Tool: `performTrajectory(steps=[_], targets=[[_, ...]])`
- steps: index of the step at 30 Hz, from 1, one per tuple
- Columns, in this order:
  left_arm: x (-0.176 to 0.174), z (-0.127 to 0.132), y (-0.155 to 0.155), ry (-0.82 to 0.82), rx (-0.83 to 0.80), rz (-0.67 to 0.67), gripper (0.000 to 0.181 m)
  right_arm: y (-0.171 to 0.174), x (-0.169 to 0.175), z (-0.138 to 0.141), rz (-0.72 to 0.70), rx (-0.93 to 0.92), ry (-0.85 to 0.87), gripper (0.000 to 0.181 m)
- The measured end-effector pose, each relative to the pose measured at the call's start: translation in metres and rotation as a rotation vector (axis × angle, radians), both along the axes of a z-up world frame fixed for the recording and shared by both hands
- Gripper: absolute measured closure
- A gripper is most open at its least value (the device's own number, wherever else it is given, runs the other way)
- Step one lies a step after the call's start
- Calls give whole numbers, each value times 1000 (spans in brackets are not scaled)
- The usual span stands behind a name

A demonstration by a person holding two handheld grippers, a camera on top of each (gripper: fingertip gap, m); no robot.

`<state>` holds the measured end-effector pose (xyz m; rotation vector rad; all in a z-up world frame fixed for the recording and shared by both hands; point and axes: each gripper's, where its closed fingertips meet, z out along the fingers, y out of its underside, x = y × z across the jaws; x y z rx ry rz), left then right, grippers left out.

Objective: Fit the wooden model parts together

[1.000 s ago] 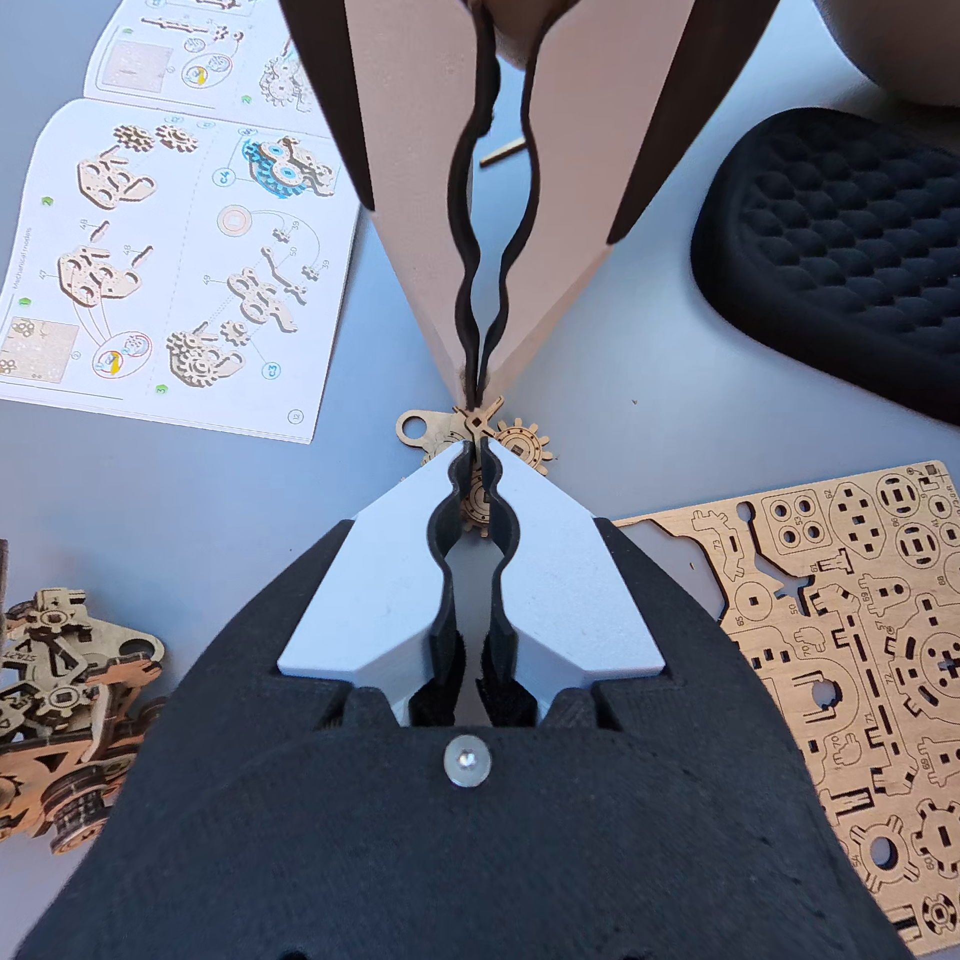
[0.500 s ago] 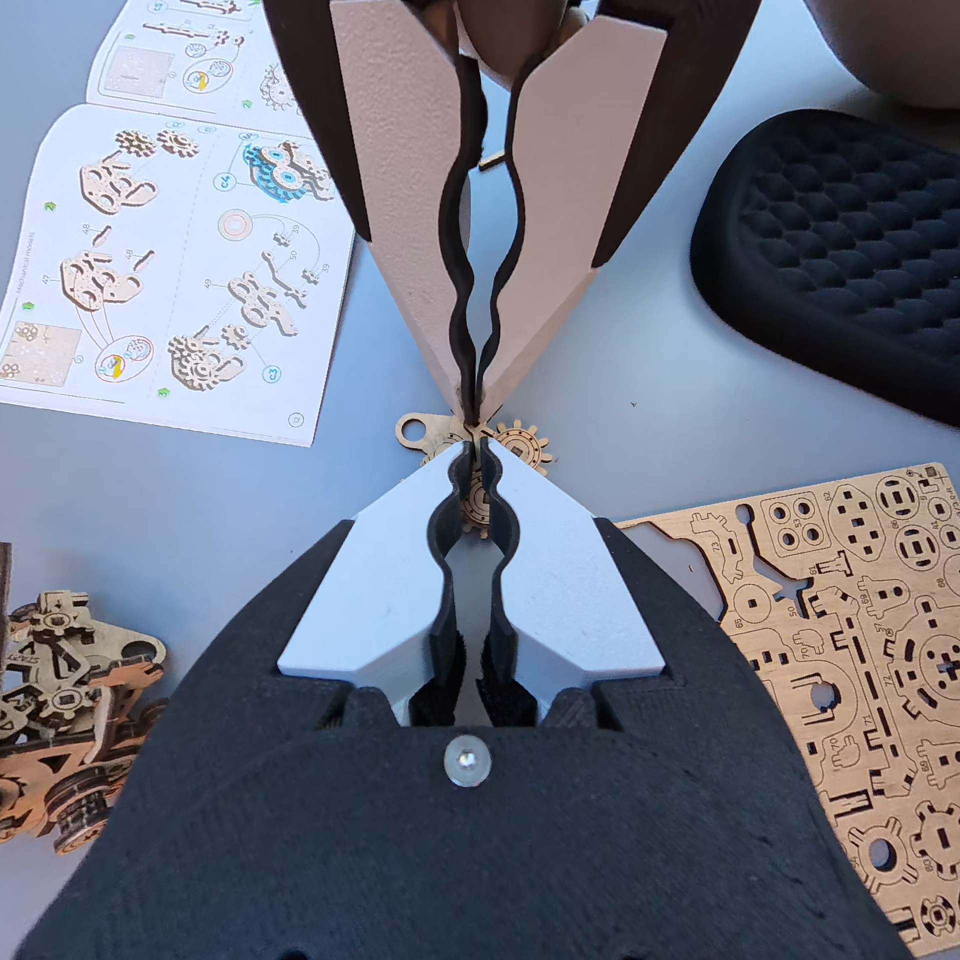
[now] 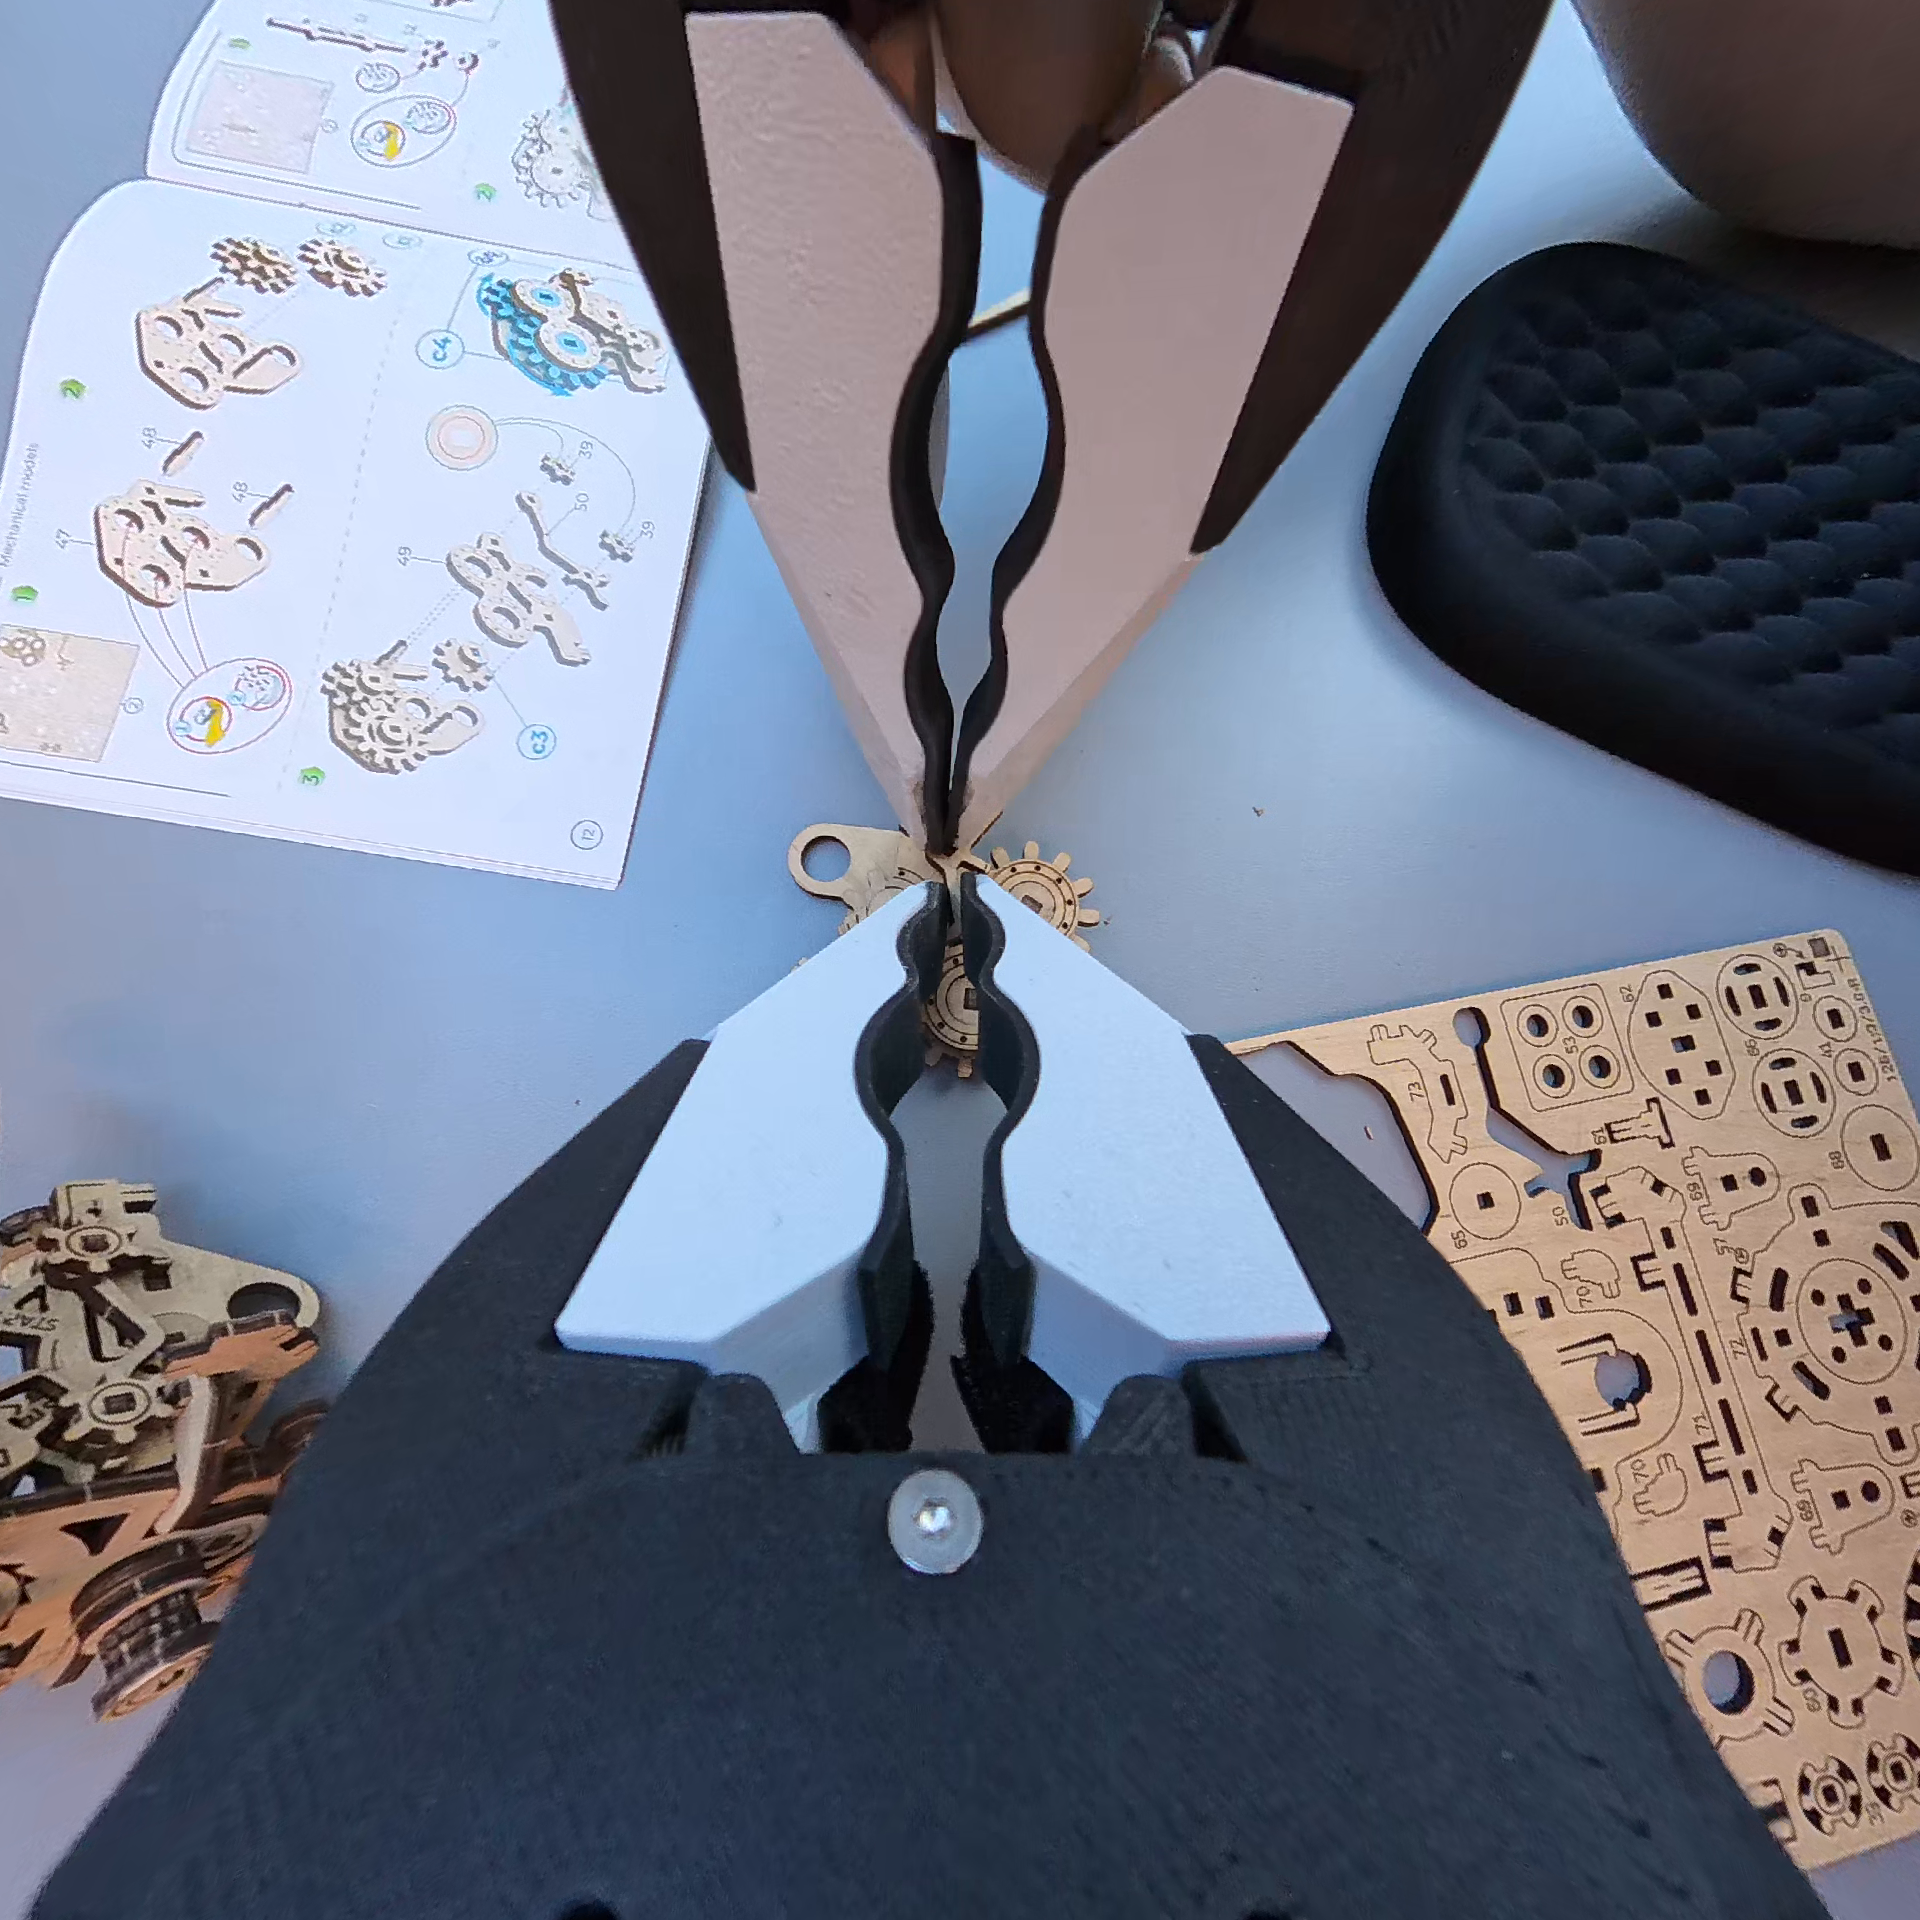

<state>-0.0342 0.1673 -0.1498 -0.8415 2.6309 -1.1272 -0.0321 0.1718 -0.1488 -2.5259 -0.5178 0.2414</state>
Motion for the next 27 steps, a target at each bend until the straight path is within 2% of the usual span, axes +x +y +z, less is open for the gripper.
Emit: performTrajectory(steps=[27], targets=[[0,-2,0,58,-100,-4,181,0,0,0,-37,-16,-34,181]])
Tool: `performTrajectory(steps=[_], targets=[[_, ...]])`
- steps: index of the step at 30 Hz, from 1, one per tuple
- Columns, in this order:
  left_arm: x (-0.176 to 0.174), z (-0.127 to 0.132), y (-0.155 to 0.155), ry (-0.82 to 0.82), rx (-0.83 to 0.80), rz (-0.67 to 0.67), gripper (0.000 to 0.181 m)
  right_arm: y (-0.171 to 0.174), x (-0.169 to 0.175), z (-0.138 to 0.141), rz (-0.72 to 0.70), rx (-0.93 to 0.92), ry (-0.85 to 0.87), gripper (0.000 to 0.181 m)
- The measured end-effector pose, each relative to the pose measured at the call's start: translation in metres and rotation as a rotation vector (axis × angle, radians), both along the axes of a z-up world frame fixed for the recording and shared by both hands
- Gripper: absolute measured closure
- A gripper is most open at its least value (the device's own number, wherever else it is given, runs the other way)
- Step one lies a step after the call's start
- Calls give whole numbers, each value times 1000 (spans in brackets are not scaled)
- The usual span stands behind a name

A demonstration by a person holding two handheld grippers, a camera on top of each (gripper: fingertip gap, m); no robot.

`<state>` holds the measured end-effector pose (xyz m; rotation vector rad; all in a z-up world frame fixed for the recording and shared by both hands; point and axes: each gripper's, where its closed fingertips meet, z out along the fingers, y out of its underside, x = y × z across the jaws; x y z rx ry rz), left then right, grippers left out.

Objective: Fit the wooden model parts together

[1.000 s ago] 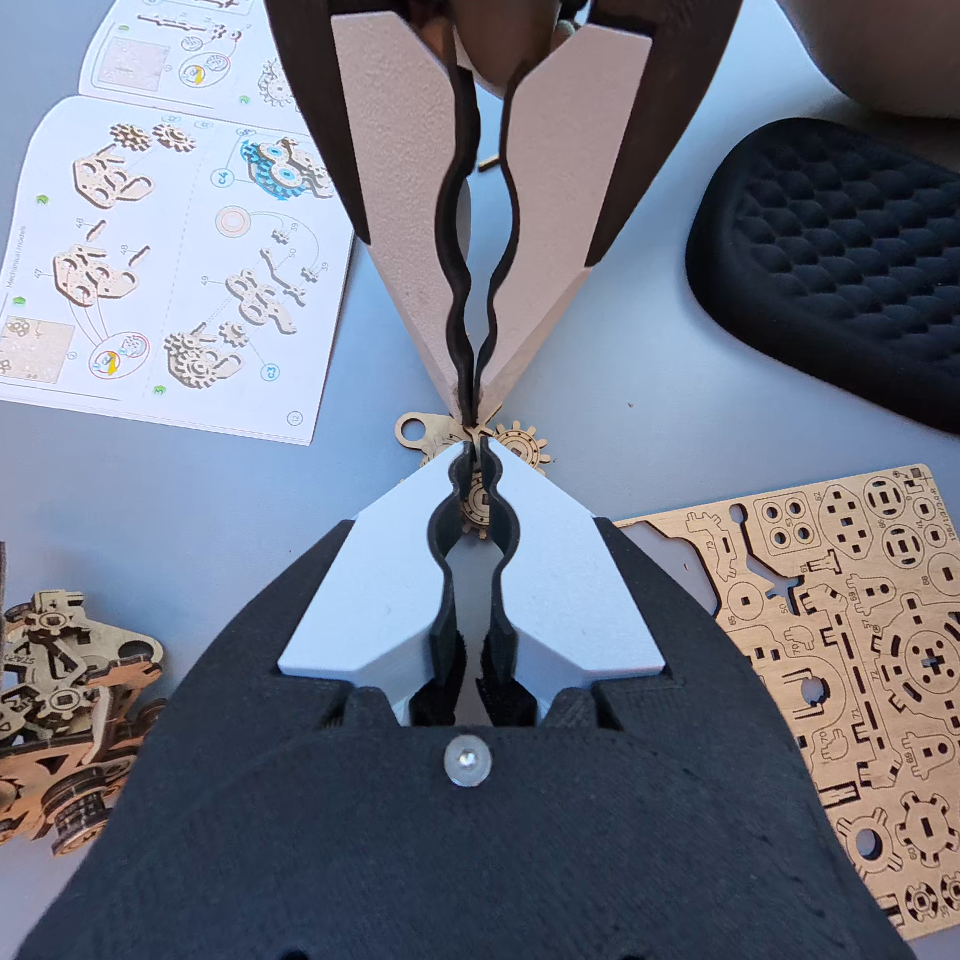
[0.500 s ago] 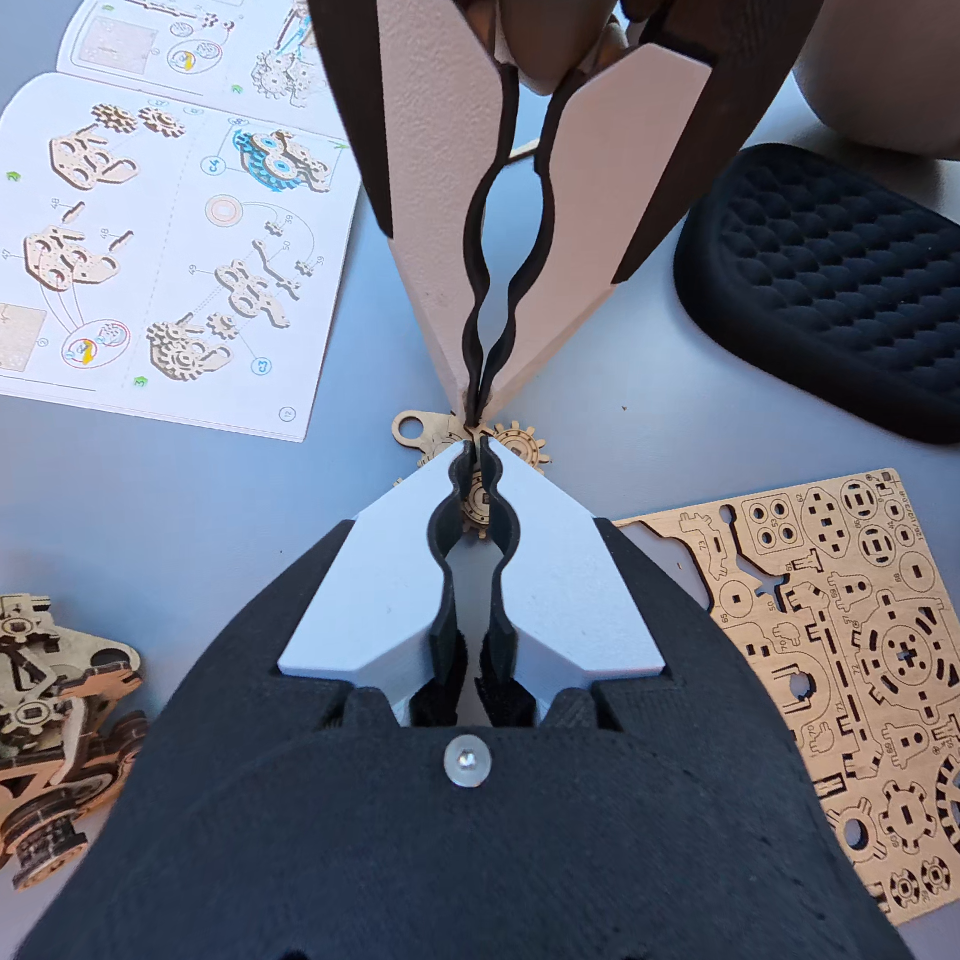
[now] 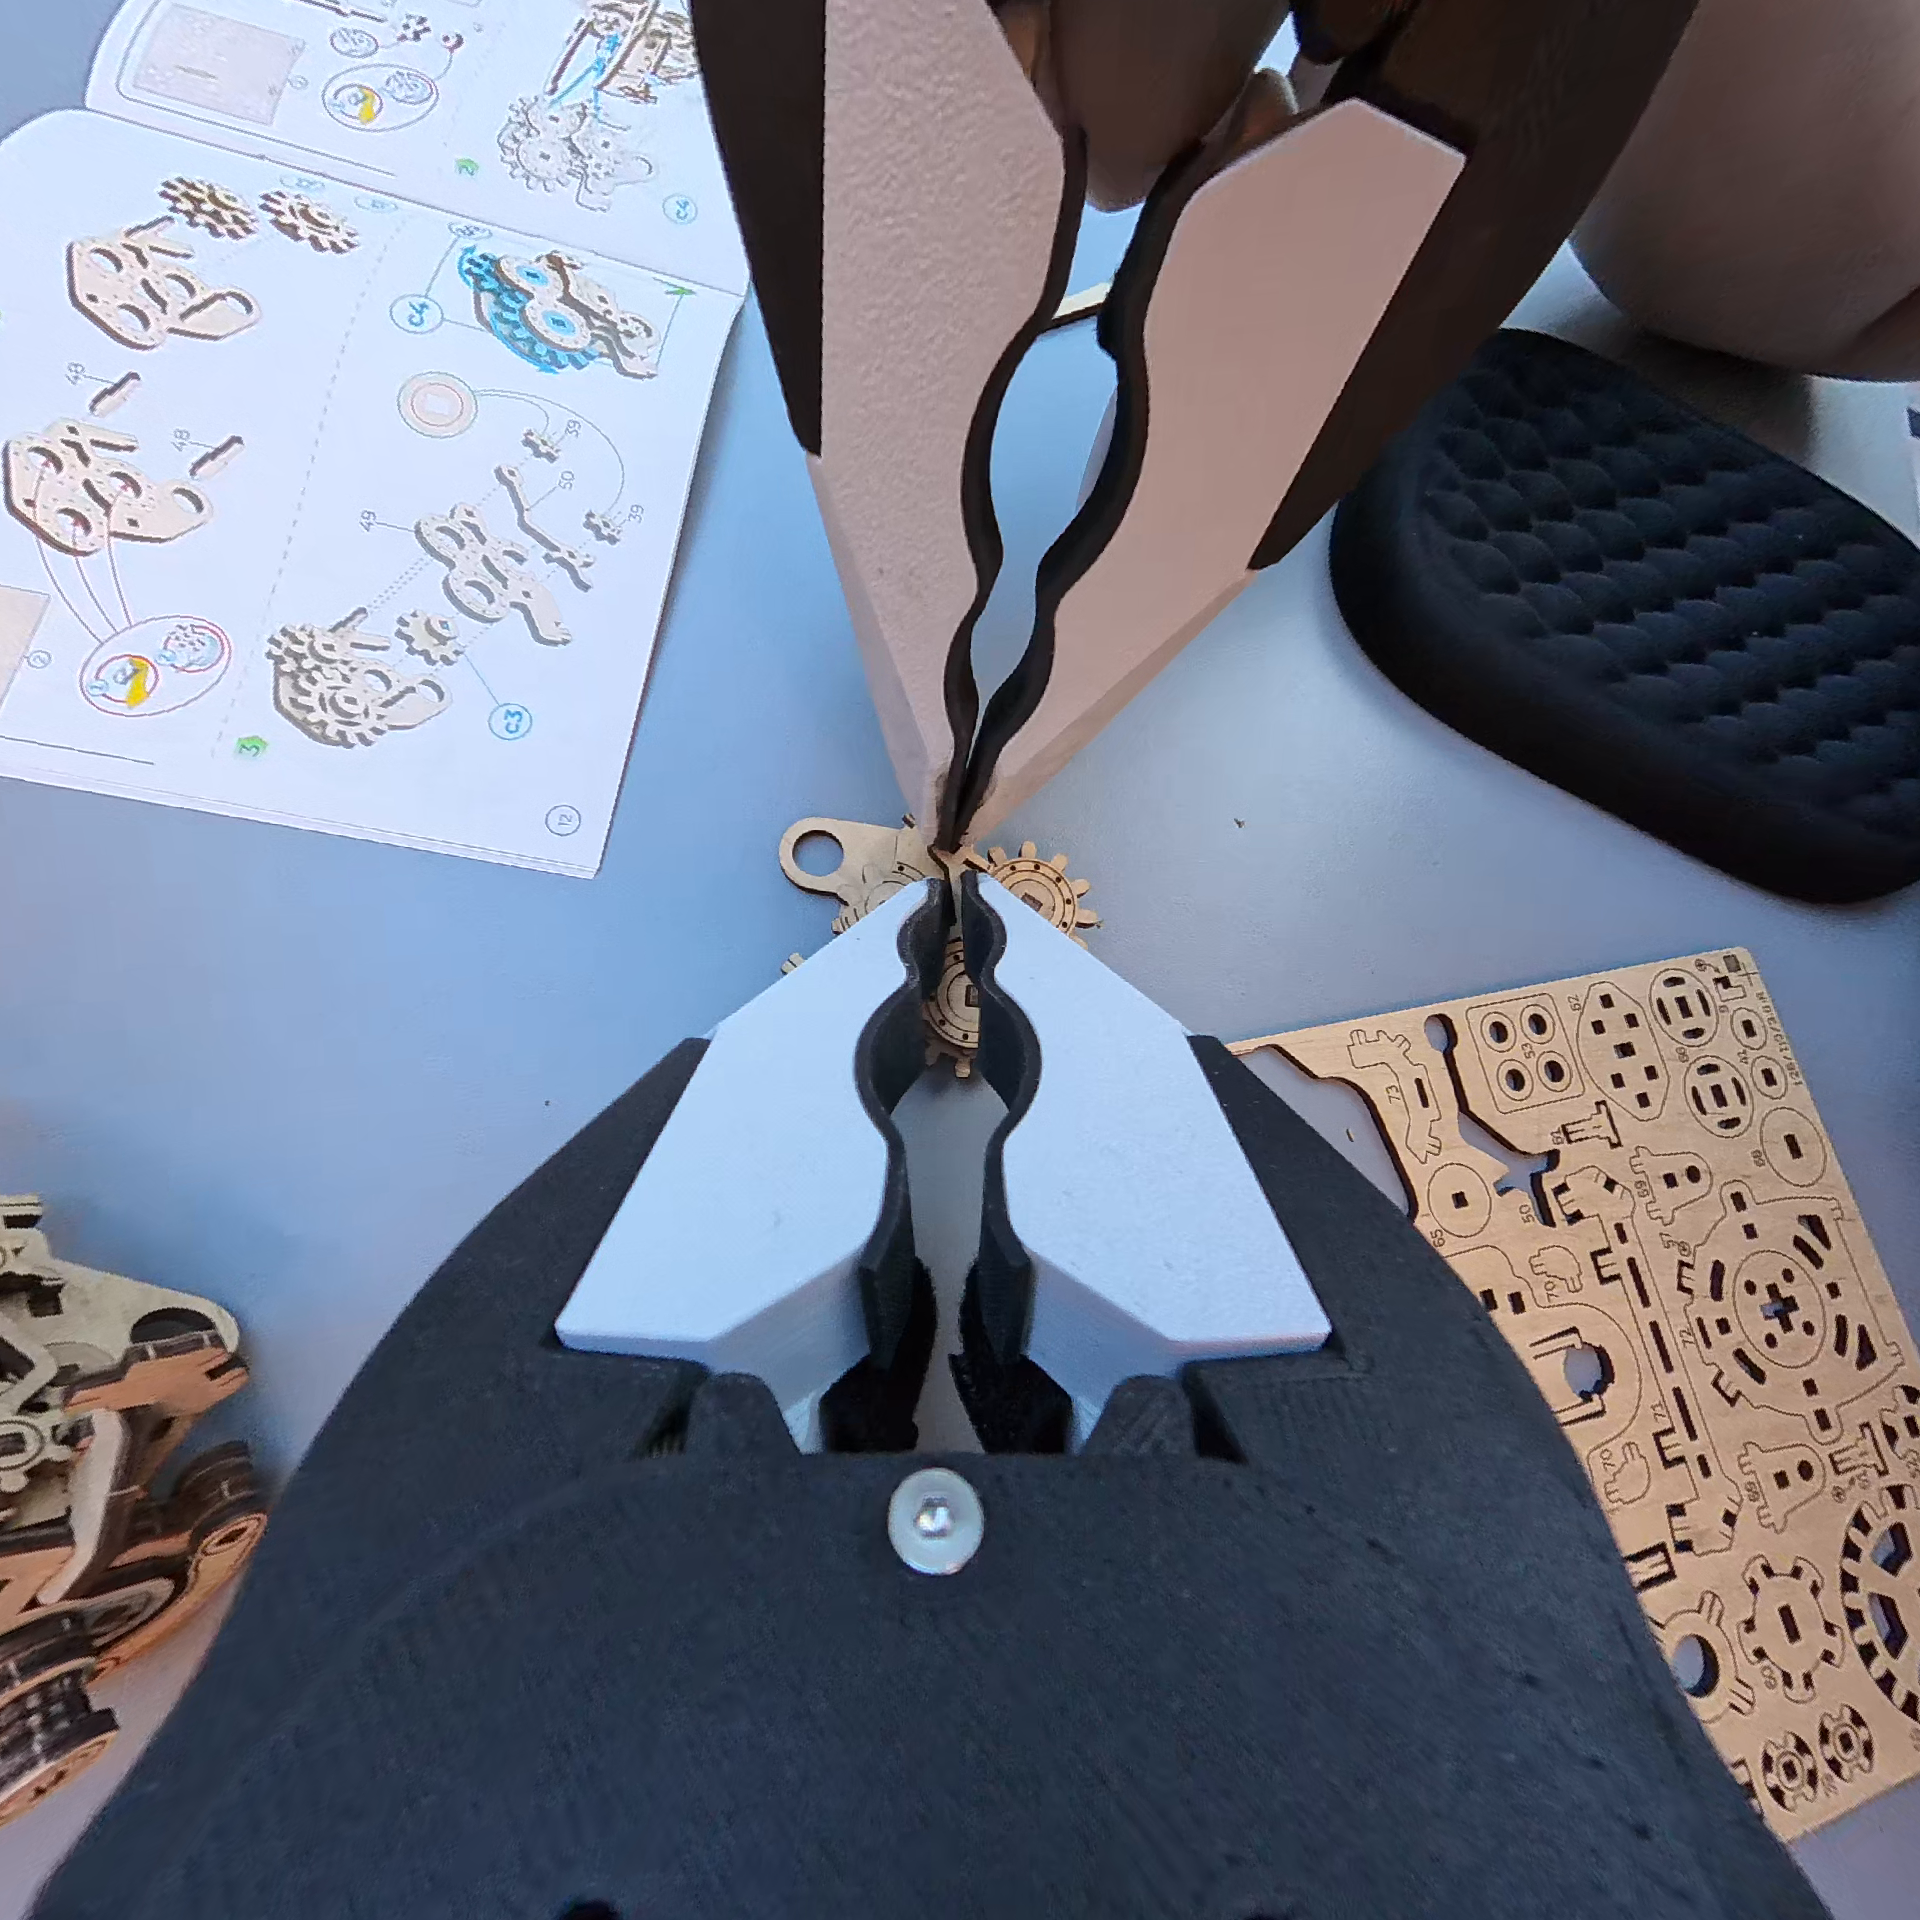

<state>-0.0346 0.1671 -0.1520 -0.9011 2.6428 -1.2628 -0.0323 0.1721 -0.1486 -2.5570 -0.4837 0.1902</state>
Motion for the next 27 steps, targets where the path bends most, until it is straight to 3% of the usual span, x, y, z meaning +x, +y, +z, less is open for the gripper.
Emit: performTrajectory(steps=[10,12,16,19,27], targets=[[0,2,-1,-4,-42,14,181,2,0,1,50,47,1,181],[2,5,0,-12,-55,25,174,2,0,9,48,71,22,181],[8,33,14,-80,-127,72,167,-1,14,33,-1,160,35,180],[13,47,35,-110,-143,138,169,-6,17,28,-3,161,62,178],[8,13,53,-32,64,148,170,9,2,23,19,244,107,173]])
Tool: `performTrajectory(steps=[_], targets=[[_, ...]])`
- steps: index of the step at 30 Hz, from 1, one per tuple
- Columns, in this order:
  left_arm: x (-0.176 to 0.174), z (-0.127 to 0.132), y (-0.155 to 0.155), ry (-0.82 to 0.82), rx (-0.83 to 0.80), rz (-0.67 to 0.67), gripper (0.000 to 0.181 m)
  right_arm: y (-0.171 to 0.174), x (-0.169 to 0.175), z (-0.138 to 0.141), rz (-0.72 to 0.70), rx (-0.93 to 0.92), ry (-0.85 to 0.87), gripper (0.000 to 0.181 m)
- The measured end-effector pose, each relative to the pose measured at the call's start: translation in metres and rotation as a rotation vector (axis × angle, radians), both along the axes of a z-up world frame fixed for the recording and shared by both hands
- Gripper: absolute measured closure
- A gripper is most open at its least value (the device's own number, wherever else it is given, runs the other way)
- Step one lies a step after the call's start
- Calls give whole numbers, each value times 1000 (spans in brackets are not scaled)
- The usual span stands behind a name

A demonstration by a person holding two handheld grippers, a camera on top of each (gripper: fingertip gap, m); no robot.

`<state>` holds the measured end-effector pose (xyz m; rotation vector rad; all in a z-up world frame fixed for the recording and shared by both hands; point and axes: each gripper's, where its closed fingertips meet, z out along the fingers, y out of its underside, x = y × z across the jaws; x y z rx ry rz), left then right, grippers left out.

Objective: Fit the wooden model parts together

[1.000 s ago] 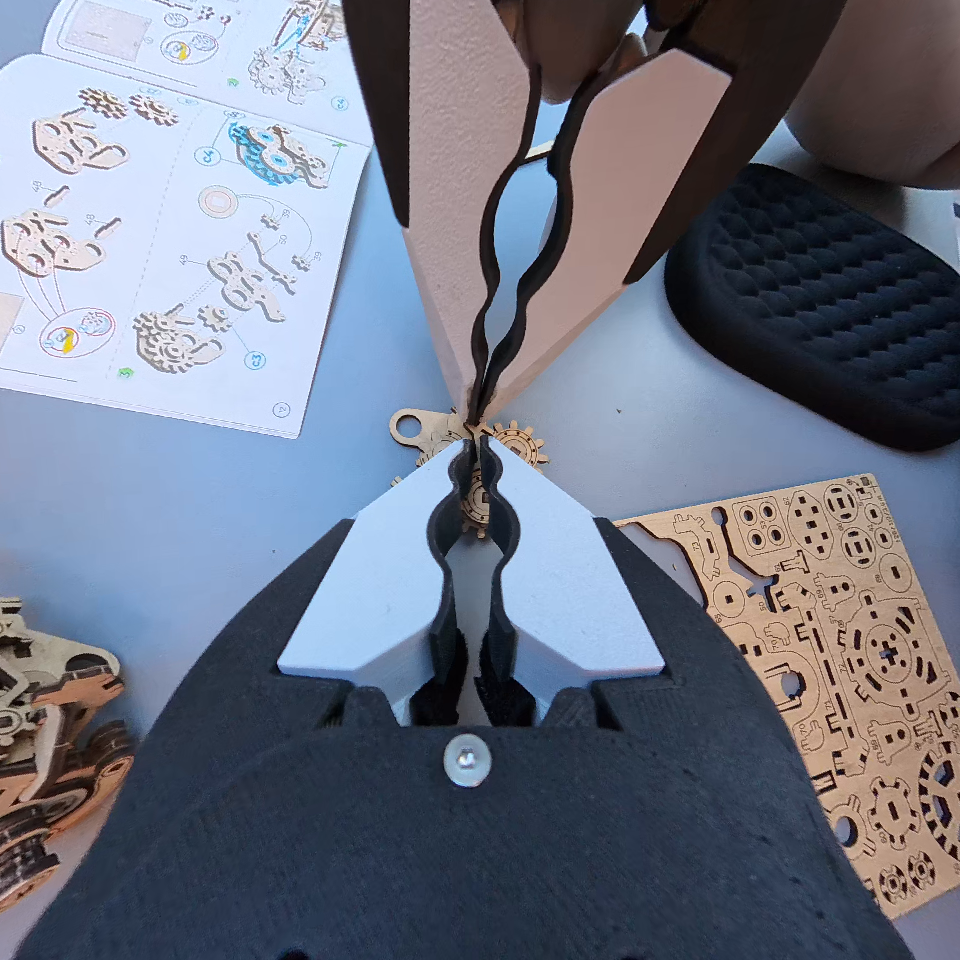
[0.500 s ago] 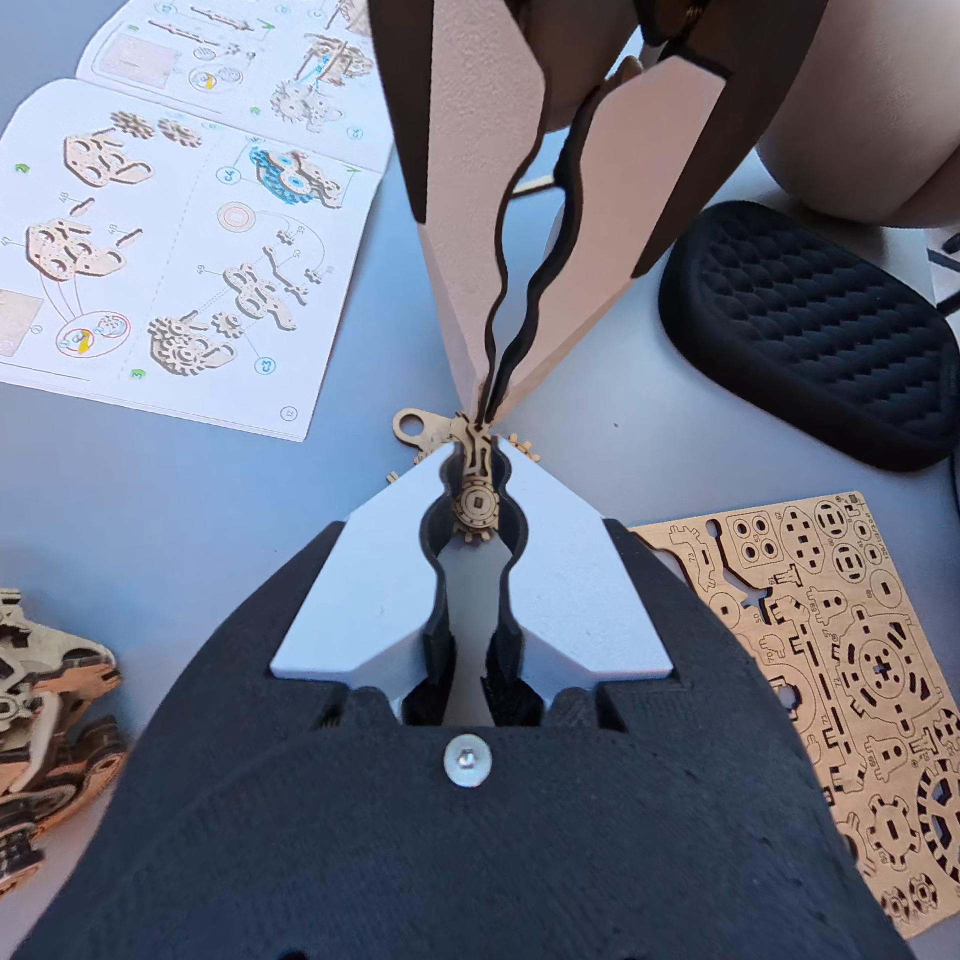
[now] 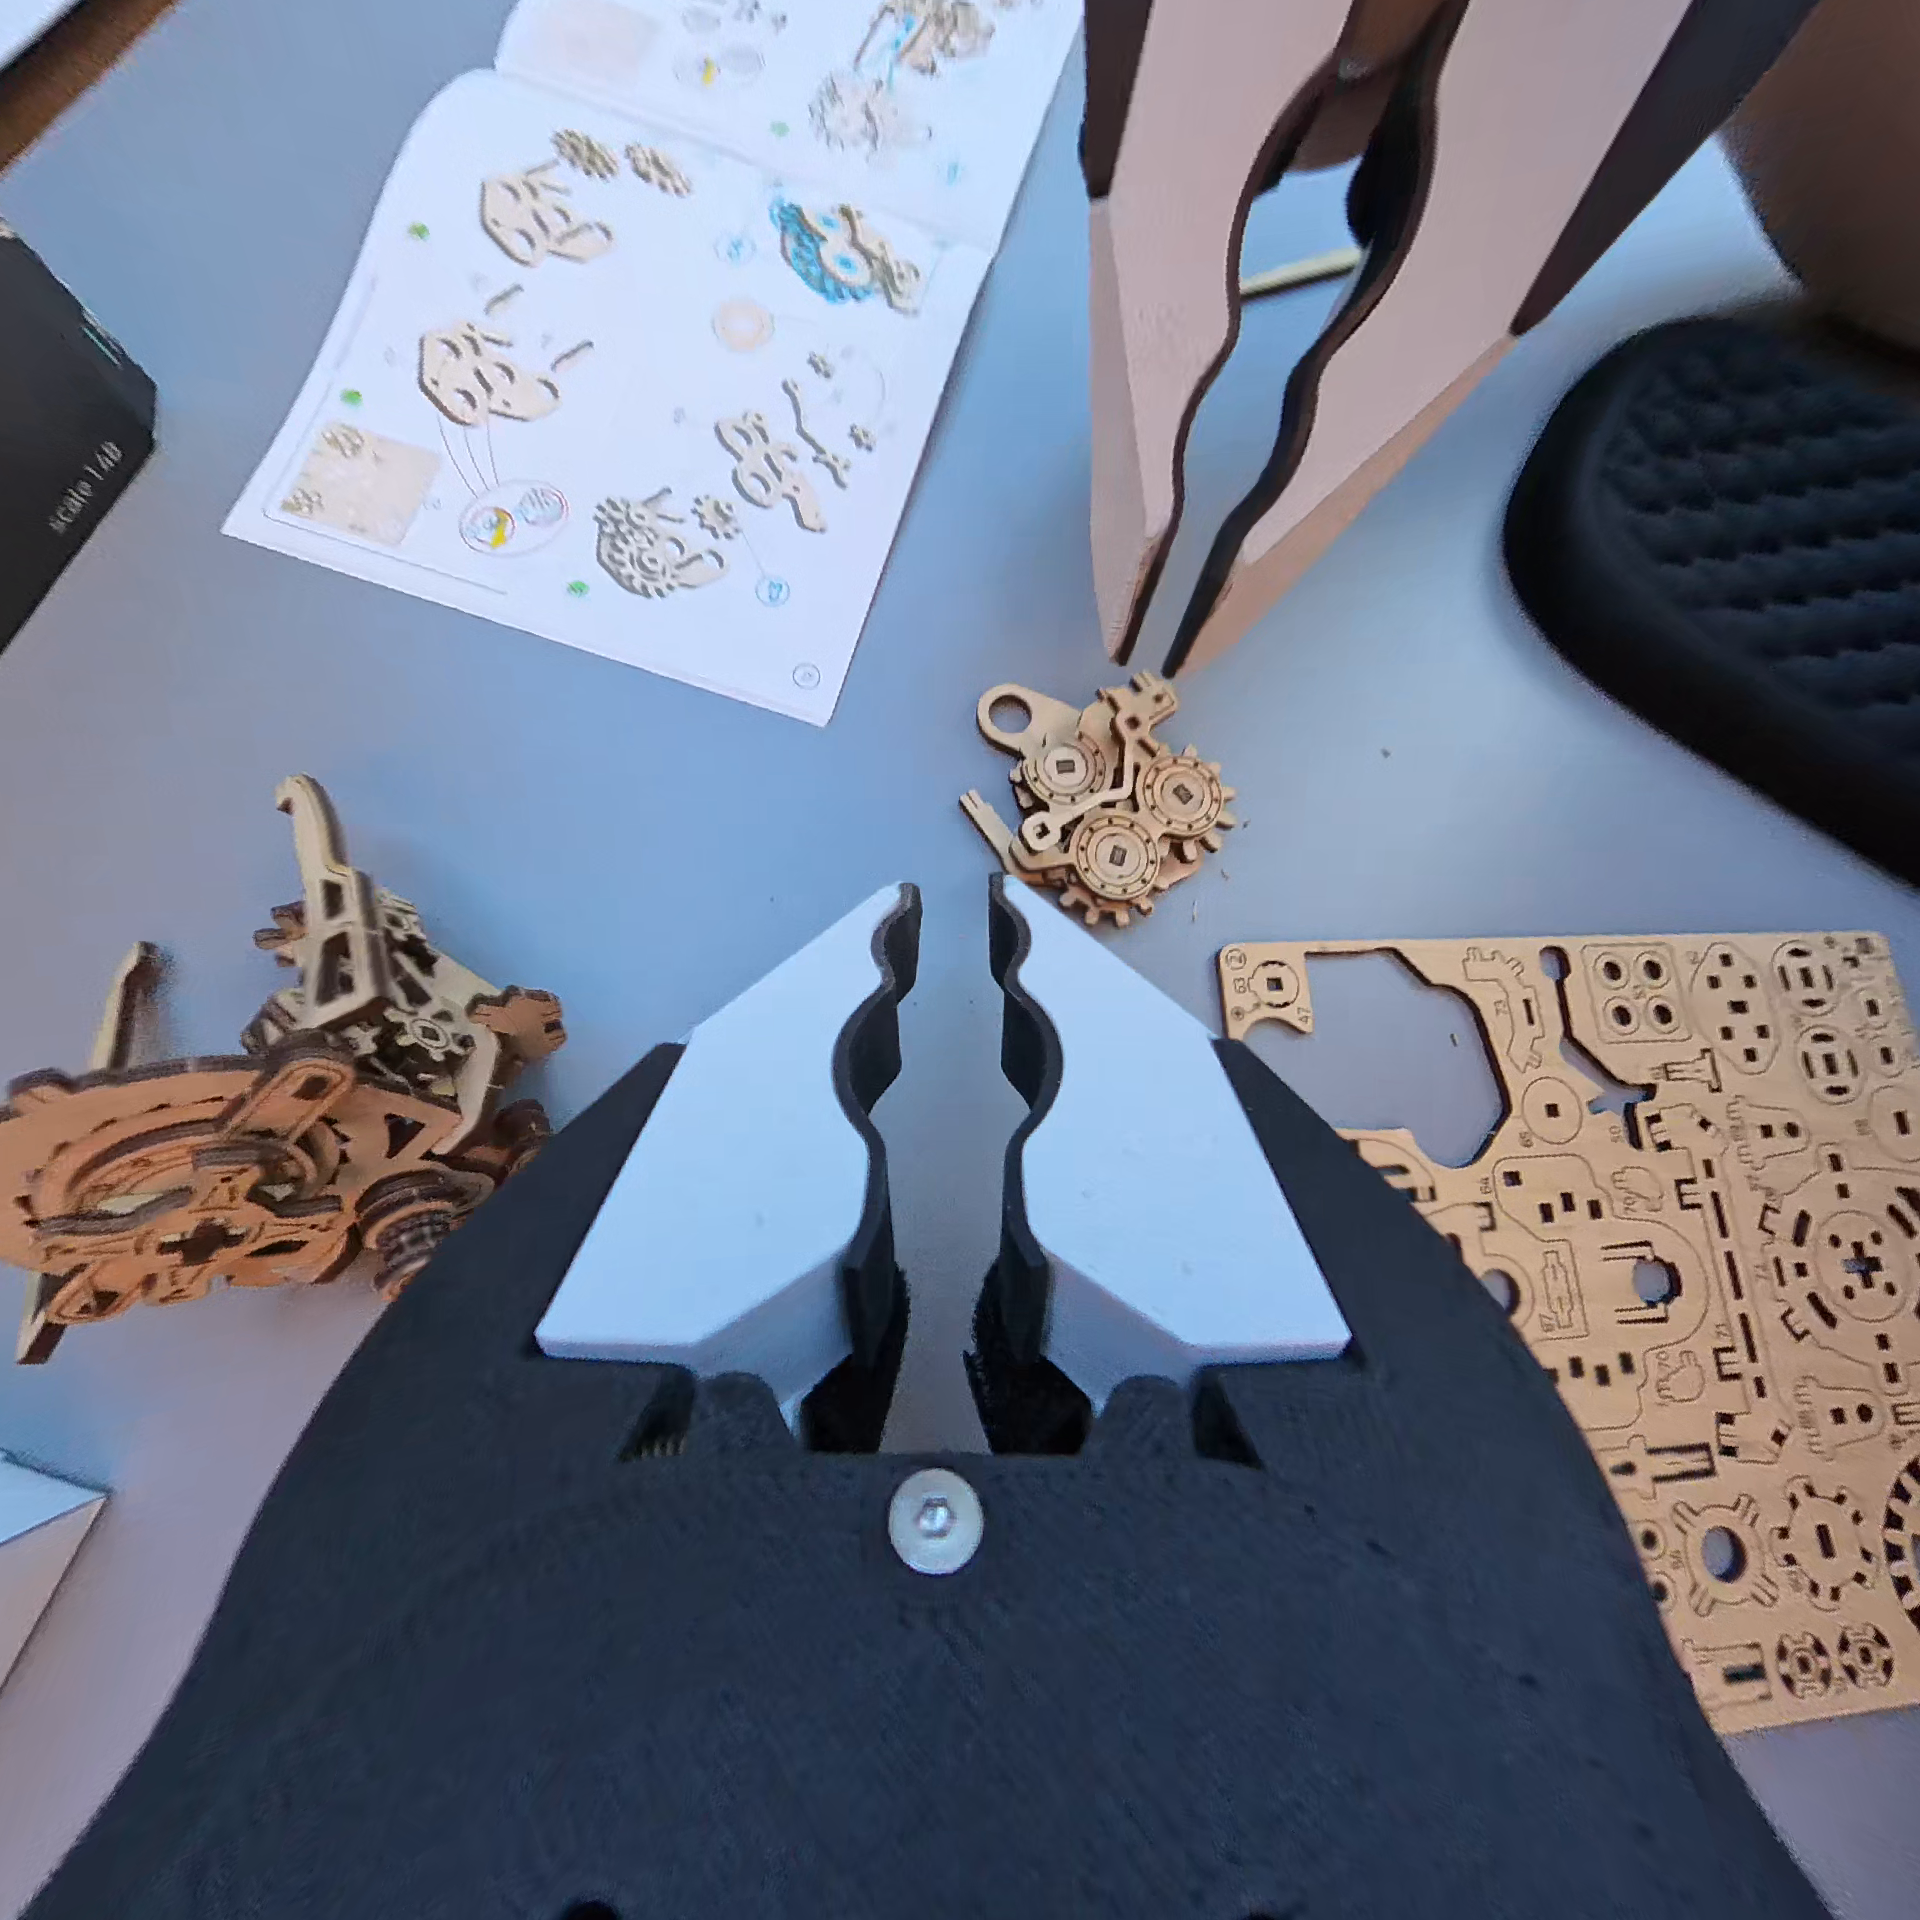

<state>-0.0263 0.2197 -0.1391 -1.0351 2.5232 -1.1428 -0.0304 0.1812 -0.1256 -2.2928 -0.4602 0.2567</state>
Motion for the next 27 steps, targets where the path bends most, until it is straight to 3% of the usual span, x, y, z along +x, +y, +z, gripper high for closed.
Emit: performTrajectory(steps=[3,10,12,17,27], targets=[[-1,-11,-1,8,54,-12,170,11,0,-2,-63,1,17,169],[-2,-15,-10,34,-11,-41,166,25,0,-5,-187,-10,-21,169],[-3,-15,-12,54,-47,-43,168,26,3,-8,-213,-17,-37,178],[0,-9,-11,83,-127,-12,172,27,-2,-13,-213,-33,51,181],[1,-3,-14,123,-220,4,175,25,0,-20,-199,-56,23,181]])
